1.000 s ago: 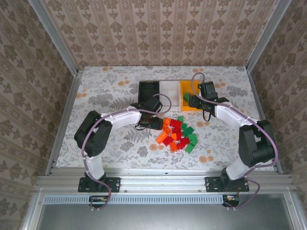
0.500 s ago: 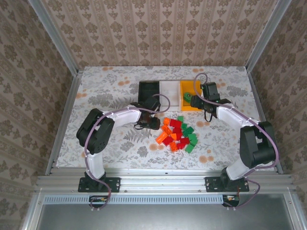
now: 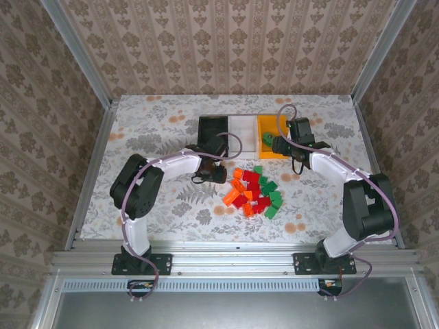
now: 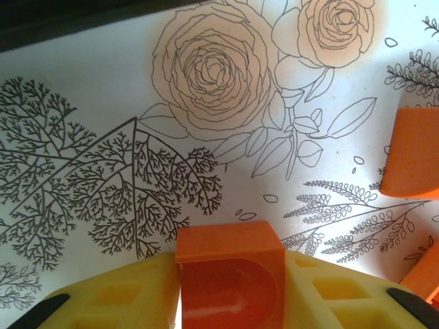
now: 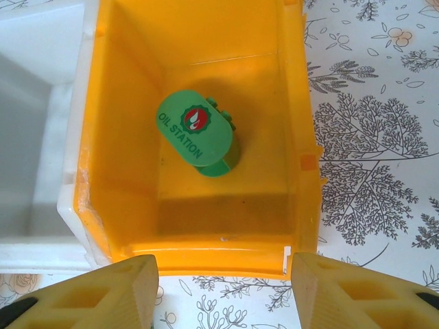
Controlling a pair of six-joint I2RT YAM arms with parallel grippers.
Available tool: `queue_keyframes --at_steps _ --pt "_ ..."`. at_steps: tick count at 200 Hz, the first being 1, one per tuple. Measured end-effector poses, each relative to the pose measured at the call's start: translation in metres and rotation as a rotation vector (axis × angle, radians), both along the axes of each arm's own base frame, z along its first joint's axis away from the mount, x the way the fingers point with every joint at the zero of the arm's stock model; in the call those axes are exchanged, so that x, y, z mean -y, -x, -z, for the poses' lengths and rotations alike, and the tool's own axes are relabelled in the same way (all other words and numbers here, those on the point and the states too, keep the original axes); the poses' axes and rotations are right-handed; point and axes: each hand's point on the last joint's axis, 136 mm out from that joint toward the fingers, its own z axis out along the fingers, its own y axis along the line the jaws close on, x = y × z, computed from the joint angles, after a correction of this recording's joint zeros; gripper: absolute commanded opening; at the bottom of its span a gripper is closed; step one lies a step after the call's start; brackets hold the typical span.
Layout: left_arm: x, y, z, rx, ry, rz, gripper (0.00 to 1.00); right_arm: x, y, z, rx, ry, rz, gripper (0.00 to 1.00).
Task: Sort the legos into containers by color
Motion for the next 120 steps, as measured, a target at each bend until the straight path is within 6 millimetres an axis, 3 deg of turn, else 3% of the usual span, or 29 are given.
queue_keyframes --at_steps 67,97,120 --pt "0.000 -0.002 -0.010 0.028 -0.002 -0.001 0.40 -0.002 0.000 0.000 -0.001 -0.008 -0.008 0.54" --pt "0.008 -0.009 -0.046 0.095 0.032 0.011 0.41 -0.002 0.000 0.000 0.001 -0.008 -0.008 0.53" --pt "0.014 -0.026 -0.083 0.173 0.067 0.018 0.41 -0.001 0.002 0.003 0.031 -0.014 -0.006 0.54"
